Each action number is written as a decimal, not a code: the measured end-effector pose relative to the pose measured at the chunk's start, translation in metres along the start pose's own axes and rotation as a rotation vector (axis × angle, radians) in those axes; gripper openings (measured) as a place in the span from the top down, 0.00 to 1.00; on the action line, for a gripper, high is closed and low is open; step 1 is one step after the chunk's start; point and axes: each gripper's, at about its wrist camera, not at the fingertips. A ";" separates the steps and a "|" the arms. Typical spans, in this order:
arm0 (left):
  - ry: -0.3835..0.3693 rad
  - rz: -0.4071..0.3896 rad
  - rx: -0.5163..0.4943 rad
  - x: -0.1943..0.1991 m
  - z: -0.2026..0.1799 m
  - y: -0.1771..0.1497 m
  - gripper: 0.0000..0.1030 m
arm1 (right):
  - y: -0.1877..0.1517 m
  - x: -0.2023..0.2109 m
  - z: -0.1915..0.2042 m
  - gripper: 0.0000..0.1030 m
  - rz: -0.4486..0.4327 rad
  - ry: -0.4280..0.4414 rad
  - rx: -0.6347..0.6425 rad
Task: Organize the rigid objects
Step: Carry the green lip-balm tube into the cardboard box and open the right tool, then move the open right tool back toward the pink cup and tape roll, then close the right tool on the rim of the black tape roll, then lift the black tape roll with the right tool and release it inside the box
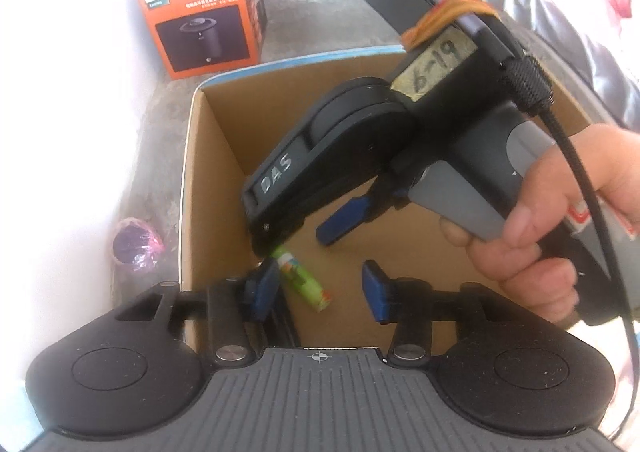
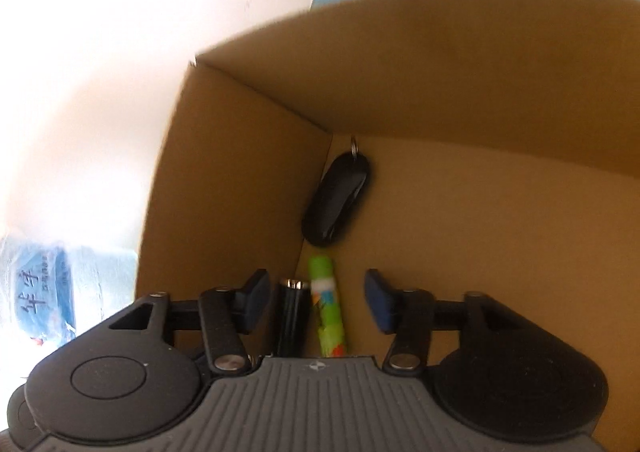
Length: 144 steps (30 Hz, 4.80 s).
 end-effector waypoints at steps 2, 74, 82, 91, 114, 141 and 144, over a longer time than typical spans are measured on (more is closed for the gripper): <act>-0.011 -0.023 0.017 0.008 0.001 -0.005 0.49 | -0.001 0.008 -0.002 0.45 -0.025 0.003 -0.017; -0.282 -0.265 -0.278 0.071 -0.180 -0.202 0.26 | -0.343 0.147 -0.057 0.81 -0.489 -0.457 0.243; -0.349 -0.234 -0.271 0.055 -0.191 -0.191 0.23 | -0.355 0.158 -0.073 0.81 -0.558 -0.435 0.182; -0.414 -0.257 -0.197 0.047 -0.179 -0.187 0.15 | -0.359 0.163 -0.081 0.81 -0.584 -0.379 0.174; -0.354 -0.293 -0.274 0.044 -0.201 -0.180 0.27 | -0.362 0.171 -0.089 0.80 -0.589 -0.301 0.100; -0.322 -0.268 -0.240 0.059 -0.177 -0.199 0.32 | -0.363 0.145 -0.061 0.78 -0.503 -0.269 0.175; -0.320 -0.262 -0.255 0.056 -0.180 -0.197 0.31 | -0.362 0.144 -0.060 0.78 -0.496 -0.277 0.183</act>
Point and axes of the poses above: each gripper's, at about its wrist camera, not at the fingertips, and x roughly against the way its jaws point, z to its left, y to its top, and after that the axes turned 7 degrees about y, right-handed
